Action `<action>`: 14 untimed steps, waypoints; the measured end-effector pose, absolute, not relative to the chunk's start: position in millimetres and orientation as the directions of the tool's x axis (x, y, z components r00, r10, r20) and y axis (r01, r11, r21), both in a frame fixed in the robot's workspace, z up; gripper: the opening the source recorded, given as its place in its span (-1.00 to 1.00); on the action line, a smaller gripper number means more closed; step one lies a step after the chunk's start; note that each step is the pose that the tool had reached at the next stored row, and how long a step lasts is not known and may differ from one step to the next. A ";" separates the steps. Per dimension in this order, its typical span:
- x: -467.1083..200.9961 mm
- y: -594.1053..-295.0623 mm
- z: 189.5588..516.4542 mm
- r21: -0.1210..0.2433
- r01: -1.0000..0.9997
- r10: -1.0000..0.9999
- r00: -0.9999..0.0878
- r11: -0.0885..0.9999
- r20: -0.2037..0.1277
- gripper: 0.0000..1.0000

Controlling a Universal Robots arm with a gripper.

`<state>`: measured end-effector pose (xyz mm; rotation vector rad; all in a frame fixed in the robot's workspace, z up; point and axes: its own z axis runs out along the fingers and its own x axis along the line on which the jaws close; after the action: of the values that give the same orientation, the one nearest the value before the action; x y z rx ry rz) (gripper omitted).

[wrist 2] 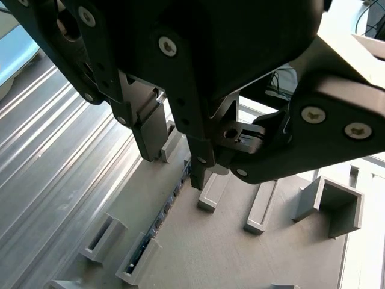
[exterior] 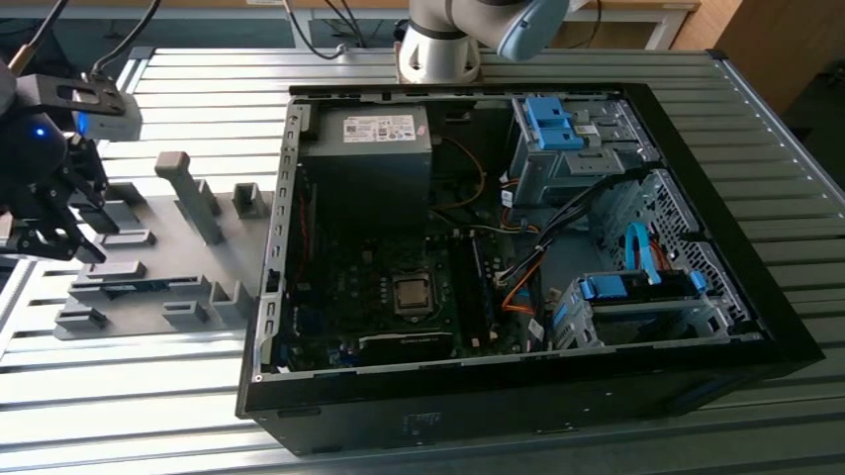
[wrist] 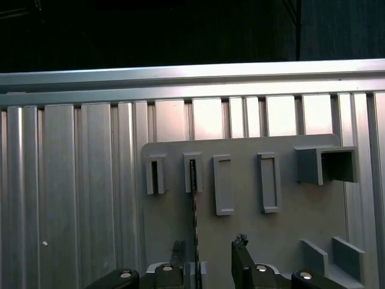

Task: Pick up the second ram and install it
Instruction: 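Pick up the second ram and move it above second insertion slot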

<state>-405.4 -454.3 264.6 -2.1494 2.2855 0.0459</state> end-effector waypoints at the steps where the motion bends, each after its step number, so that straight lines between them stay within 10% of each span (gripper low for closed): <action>1: -405.5 -454.7 263.1 0.019 -0.998 -0.998 -0.062 0.061 -0.023 -0.14; 14: -406.8 -456.2 240.0 0.018 -0.998 -0.998 -0.061 0.061 -0.022 -0.14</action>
<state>-406.8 -456.2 240.0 -2.1492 2.2851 0.0441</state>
